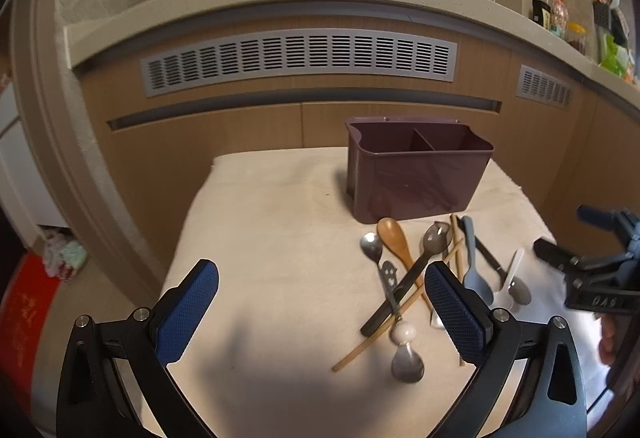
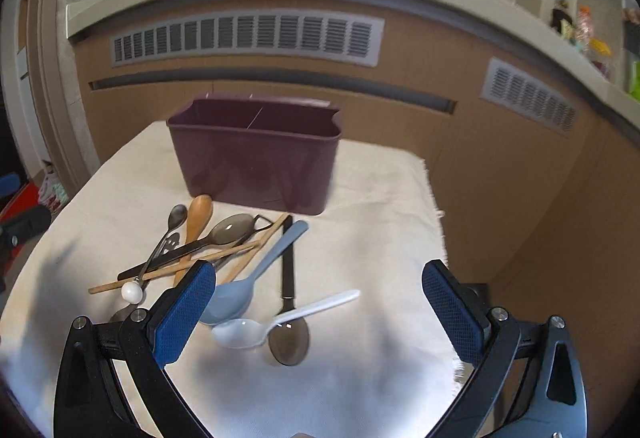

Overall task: Organize utensils
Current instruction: 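Reach into the pile and grasp the dark-handled metal spoon with the left tool, then grasp the wooden spoon with the right tool while the left tool lifts its spoon, then carry both held spoons up over the maroon caddy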

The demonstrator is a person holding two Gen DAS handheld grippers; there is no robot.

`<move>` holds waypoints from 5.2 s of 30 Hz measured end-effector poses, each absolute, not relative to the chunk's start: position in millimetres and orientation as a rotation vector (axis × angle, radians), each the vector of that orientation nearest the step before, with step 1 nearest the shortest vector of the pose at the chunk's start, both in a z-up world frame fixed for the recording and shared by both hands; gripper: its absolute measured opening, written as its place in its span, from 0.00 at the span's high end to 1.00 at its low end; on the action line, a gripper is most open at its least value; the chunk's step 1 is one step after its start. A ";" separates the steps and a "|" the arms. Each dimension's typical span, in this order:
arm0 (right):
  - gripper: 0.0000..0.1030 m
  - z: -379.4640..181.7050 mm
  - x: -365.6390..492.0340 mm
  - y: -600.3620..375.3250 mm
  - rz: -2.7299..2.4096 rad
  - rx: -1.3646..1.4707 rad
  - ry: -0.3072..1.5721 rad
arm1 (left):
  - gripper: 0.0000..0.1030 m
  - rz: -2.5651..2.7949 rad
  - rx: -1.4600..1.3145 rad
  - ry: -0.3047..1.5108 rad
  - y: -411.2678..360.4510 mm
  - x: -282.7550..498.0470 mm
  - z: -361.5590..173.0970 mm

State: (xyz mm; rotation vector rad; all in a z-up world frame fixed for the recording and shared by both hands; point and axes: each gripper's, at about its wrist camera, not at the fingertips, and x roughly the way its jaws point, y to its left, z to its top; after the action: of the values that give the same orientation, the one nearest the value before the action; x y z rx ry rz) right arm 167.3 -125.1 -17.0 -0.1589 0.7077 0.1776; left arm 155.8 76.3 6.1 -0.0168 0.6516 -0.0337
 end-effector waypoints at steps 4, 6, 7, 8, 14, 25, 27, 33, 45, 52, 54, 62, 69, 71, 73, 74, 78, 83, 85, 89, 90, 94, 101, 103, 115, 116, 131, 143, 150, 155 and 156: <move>0.00 -34.6 172.4 -125.0 0.189 -0.189 0.753 | 0.18 -0.197 0.022 0.728 62.4 192.6 -3.8; 0.00 -42.1 173.1 -130.3 0.189 -0.189 0.784 | 0.34 -0.290 0.061 0.785 46.0 215.4 -11.9; 0.00 -44.8 172.9 -133.9 0.196 -0.183 0.799 | 0.41 -0.333 0.079 0.803 37.0 222.8 -15.1; 0.00 -46.7 171.7 -138.1 0.203 -0.175 0.807 | 0.46 -0.381 0.103 0.821 26.5 231.2 -19.0; 0.00 -54.2 167.1 -156.8 0.184 -0.160 0.803 | 0.59 -0.539 0.229 0.973 -23.8 275.9 -47.6; 0.00 -76.1 172.3 -177.9 0.220 -0.047 0.855 | 0.59 -0.538 0.244 1.133 -49.5 310.7 -70.8; 0.00 -77.8 172.5 -179.4 0.226 -0.036 0.862 | 0.59 -0.545 0.187 1.164 -49.6 314.8 -73.1; 0.00 -71.4 169.0 -177.7 0.228 -0.043 0.857 | 0.66 -0.505 0.161 1.142 -47.4 314.9 -71.0; 0.00 -58.5 183.8 -141.8 0.254 -0.087 0.851 | 0.66 -0.274 -0.160 0.833 61.9 237.1 -24.0; 0.24 -54.8 226.0 -70.7 0.367 -0.126 0.842 | 0.66 -0.227 -0.259 0.691 103.5 205.6 -1.1; 0.33 -62.4 240.8 -49.2 0.369 -0.115 0.861 | 0.66 -0.221 -0.286 0.675 117.2 204.2 5.5; 0.62 -91.5 271.5 7.7 0.358 -0.232 0.914 | 0.69 -0.224 -0.317 0.652 129.5 195.9 12.9; 0.75 -54.3 246.8 -26.9 0.401 -0.150 0.872 | 0.78 -0.221 -0.289 0.638 118.8 185.8 20.1; 0.75 -42.1 236.1 -42.6 0.405 -0.123 0.852 | 0.78 -0.216 -0.265 0.647 113.7 187.3 18.4; 0.75 -30.6 223.2 -57.5 0.419 -0.108 0.838 | 0.78 -0.212 -0.228 0.688 108.7 194.0 12.7; 0.75 -25.6 217.4 -64.2 0.424 -0.106 0.830 | 0.77 -0.205 -0.214 0.709 107.6 199.0 8.4; 0.75 -16.9 203.9 -85.7 0.435 -0.092 0.812 | 0.58 -0.180 -0.111 0.872 110.6 238.7 -20.2; 0.75 -7.5 196.4 -102.9 0.435 -0.045 0.807 | 0.49 -0.222 -0.045 1.036 109.2 290.0 -49.3; 0.75 -8.2 194.3 -105.2 0.435 -0.045 0.799 | 0.49 -0.229 0.001 1.075 102.6 306.4 -56.7; 0.75 -10.0 194.3 -106.5 0.441 -0.046 0.792 | 0.49 -0.177 0.065 1.130 94.2 331.8 -72.5; 0.75 -10.3 194.1 -107.2 0.442 -0.045 0.792 | 0.49 -0.171 0.064 1.140 93.3 336.1 -76.6; 0.75 -11.0 194.0 -109.1 0.438 -0.041 0.790 | 0.68 -0.161 0.085 1.097 87.1 332.9 -81.1; 0.75 -7.1 186.3 -109.8 0.435 -0.045 0.778 | 0.68 -0.213 -0.035 0.922 104.6 261.2 -46.6; 0.75 -4.8 182.7 -110.6 0.430 -0.049 0.767 | 0.68 -0.219 -0.050 0.816 105.3 230.7 -27.0; 0.78 23.2 158.2 -109.2 0.398 -0.122 0.672 | 0.68 -0.289 -0.105 0.555 91.0 166.9 50.3; 0.91 27.1 157.4 -109.1 0.394 -0.130 0.664 | 0.68 -0.295 -0.114 0.549 90.5 166.3 54.2; 0.97 105.0 210.2 -133.5 0.376 -0.095 0.568 | 0.68 -0.372 -0.129 0.370 83.9 199.0 144.4; 0.33 -51.3 289.1 -126.7 0.152 0.086 0.896 | 0.68 -0.301 -0.193 0.509 112.6 193.3 63.8; 0.48 -85.9 316.8 -105.0 0.096 -0.022 0.952 | 0.68 -0.296 -0.233 0.550 119.0 195.8 48.9; 0.92 -68.5 294.4 -122.2 0.212 0.021 0.953 | 0.68 -0.314 -0.247 0.569 116.5 194.3 46.2; 0.93 -59.5 284.4 -125.3 0.228 0.005 0.928 | 0.68 -0.316 -0.245 0.573 114.0 193.8 45.6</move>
State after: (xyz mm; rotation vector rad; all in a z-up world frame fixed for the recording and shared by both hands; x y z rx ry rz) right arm 284.4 -125.3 -59.5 0.0052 0.9275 0.2277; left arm 193.8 114.0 45.6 -0.2454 0.5732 -0.3155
